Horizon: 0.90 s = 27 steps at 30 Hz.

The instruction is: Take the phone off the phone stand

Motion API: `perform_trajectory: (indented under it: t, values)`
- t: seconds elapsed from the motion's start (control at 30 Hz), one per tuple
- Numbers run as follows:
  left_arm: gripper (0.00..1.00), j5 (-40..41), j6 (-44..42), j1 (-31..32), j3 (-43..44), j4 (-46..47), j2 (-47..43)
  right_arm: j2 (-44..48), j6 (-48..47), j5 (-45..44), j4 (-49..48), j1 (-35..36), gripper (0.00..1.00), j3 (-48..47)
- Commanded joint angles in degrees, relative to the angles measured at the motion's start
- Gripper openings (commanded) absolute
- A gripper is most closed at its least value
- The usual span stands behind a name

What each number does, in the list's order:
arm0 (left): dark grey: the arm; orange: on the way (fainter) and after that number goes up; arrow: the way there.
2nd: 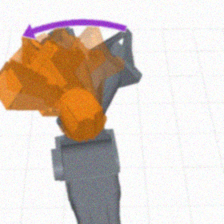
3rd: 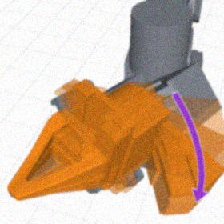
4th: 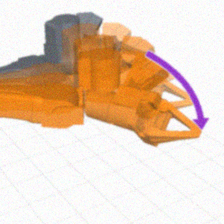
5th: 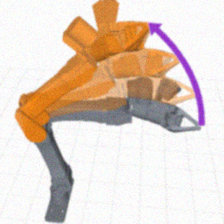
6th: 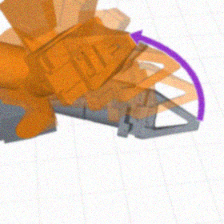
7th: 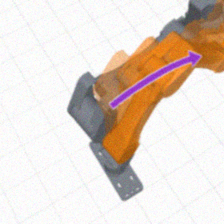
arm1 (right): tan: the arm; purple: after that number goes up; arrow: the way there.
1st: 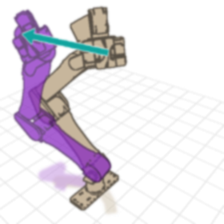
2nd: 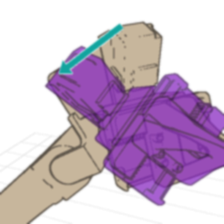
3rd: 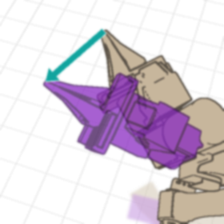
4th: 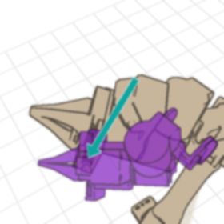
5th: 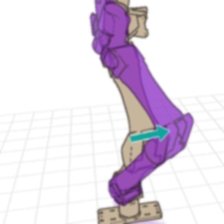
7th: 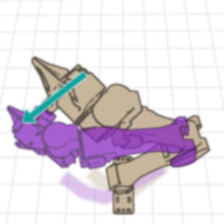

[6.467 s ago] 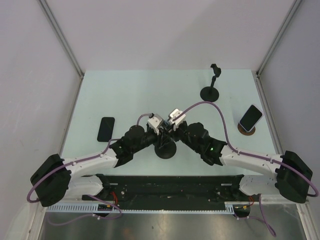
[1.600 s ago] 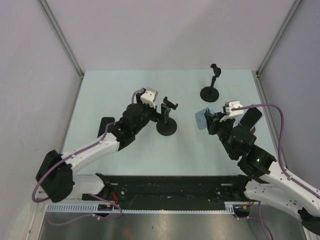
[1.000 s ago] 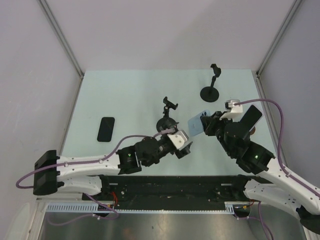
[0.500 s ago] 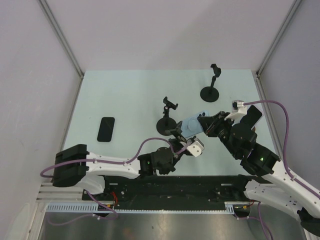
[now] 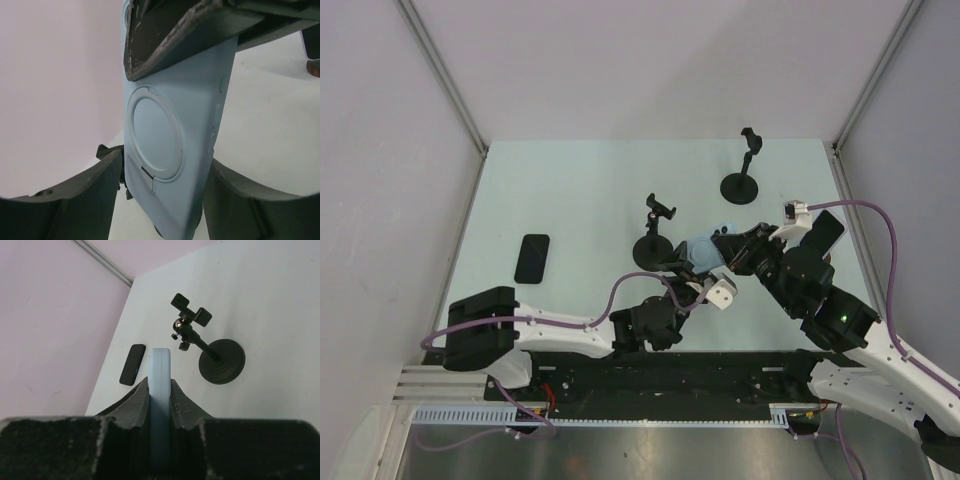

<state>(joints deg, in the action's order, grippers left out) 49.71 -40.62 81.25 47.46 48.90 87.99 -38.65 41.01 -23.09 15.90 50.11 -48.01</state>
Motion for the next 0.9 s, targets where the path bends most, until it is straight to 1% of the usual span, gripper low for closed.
perform_trajectory:
  t: [0.0,0.03,0.07,0.1,0.13,0.17,0.23,0.27,0.3,0.4,0.43,0.53,0.6,0.63,0.67,0.77,0.8,0.87]
  values:
    - [0.55,3.8,-2.9,0.8,2.9,4.4,0.7,1.1,2.8,0.5,-5.9,-0.3,0.02,-3.4]
    - [0.5,3.9,-3.0,0.9,2.9,4.4,0.6,1.2,2.8,0.6,-6.0,-0.3,0.05,-3.5]
    - [0.45,4.2,-2.9,1.0,2.9,4.4,0.4,1.4,2.8,0.5,-6.1,-0.2,0.11,-3.4]
    - [0.31,4.4,-2.9,1.0,2.9,4.4,0.3,1.7,2.6,0.4,-6.1,-0.3,0.14,-3.4]
    - [0.24,4.6,-3.0,1.0,2.9,4.4,0.1,2.0,2.3,0.2,-6.2,-0.3,0.17,-3.4]
    - [0.15,4.9,-3.0,1.1,2.8,4.4,-0.4,2.4,1.6,-0.1,-6.3,-0.3,0.25,-3.4]
    - [0.09,5.0,-2.8,1.2,2.7,4.4,-1.2,3.6,0.8,-1.4,-6.3,-0.3,0.33,-3.4]
    - [0.03,5.0,-2.6,1.2,2.6,4.4,-1.4,4.0,0.4,-1.6,-6.5,-0.3,0.41,-3.4]
    - [0.0,5.0,-2.2,1.2,2.5,4.4,-1.7,4.3,-0.3,-2.0,-6.6,-0.3,0.43,-3.4]
    - [0.0,4.6,-1.3,1.2,2.4,4.4,-2.8,5.3,-2.3,-2.4,-7.1,-0.2,0.57,-3.4]
    - [0.0,4.6,-1.1,1.2,2.4,4.4,-3.4,5.9,-3.1,-2.5,-7.3,-0.3,0.65,-3.4]
    - [0.0,4.5,-0.6,1.2,1.8,4.4,-5.4,7.6,-7.0,-2.9,-8.6,-0.4,0.77,-3.4]
    - [0.0,4.3,0.2,1.1,0.9,4.3,-6.7,9.1,-9.5,-3.4,-9.6,-0.3,0.79,-3.6]
    - [0.0,3.7,0.7,1.0,0.5,4.3,-8.3,9.8,-11.9,-3.9,-9.8,-0.4,0.84,-3.5]
    - [0.0,3.4,1.0,0.7,0.2,4.2,-9.0,11.7,-13.1,-4.5,-9.9,-0.3,0.86,-3.4]
    - [0.0,1.8,3.5,-0.7,-0.9,2.3,-12.5,14.6,-17.9,-6.2,-10.1,-0.4,0.91,-3.5]
    - [0.01,1.1,6.4,-1.4,-1.0,-0.9,-13.5,15.0,-19.1,-6.8,-9.9,-0.3,0.92,-3.5]
    - [0.0,-2.8,10.0,-3.7,-0.8,-5.0,-17.0,15.9,-22.0,-7.1,-9.4,-0.4,0.93,-3.6]
